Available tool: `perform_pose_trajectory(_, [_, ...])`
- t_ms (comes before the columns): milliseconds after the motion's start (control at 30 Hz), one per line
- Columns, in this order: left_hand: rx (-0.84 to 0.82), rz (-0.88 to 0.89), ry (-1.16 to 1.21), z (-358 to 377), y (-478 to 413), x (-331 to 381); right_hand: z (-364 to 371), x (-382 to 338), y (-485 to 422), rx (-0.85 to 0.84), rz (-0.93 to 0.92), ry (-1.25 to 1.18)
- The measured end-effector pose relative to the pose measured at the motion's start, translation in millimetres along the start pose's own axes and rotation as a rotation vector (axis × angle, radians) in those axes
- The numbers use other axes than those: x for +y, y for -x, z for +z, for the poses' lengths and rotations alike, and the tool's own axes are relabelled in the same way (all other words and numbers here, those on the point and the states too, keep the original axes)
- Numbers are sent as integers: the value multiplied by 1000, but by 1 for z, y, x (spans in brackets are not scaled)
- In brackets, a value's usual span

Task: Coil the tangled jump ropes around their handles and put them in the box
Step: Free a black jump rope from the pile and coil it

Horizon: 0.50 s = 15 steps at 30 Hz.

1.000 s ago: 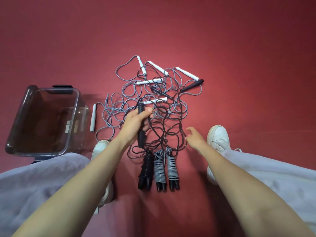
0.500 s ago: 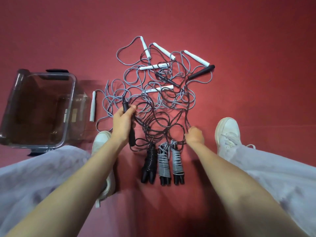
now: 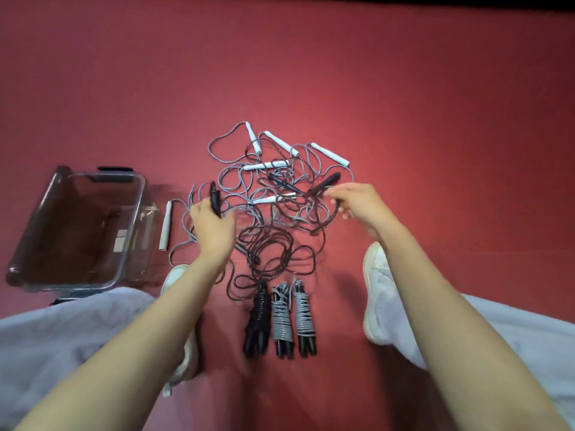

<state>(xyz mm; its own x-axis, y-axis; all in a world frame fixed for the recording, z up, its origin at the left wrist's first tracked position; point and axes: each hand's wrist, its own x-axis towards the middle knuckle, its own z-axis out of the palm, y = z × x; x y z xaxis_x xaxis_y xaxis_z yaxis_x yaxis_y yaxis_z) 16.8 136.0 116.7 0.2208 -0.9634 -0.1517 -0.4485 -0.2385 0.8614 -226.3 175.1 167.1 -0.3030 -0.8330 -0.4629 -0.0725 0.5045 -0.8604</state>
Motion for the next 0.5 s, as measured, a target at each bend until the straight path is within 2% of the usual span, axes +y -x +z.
perform_pose_trajectory(33, [-59, 9, 40, -2, 6, 11, -4, -15, 9, -20, -28, -22])
perform_pose_trajectory(100, [-285, 20, 211, -5, 23, 40, -10, -41, 26, -88, -80, -75])
perform_pose_trajectory(200, [-570, 130, 322, -1, 49, 89, -12, -70, 46, -206, -99, -154])
perform_pose_trajectory(267, [-625, 205, 347, 0, 59, 113, -11, -82, 56, -231, -108, -206])
perform_pose_trajectory(400, [-590, 302, 350, -8, 61, 131, -10, -91, 65, -206, -110, -358])
perform_pose_trajectory(467, [-608, 300, 355, -14, 62, 134, -7, -88, 63, -155, -77, -326])
perform_pose_trajectory(500, [-617, 288, 364, -19, 62, 136, -3, -84, 60, -115, -76, -225])
